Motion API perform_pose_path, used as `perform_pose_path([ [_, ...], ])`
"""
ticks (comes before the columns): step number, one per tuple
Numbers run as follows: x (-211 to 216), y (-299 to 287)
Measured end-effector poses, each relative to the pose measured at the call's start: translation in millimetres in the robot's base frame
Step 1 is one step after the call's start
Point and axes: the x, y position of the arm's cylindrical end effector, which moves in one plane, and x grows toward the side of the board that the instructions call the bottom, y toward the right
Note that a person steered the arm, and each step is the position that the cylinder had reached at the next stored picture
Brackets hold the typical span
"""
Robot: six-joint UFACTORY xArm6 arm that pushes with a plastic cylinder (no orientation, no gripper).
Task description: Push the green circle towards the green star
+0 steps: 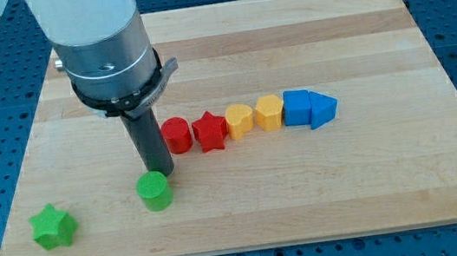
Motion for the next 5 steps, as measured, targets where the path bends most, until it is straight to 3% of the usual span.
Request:
perform_pose_path([
  [1, 2.5, 3.9],
  [3, 46.3, 30.3],
  [5, 32.3, 11.3],
])
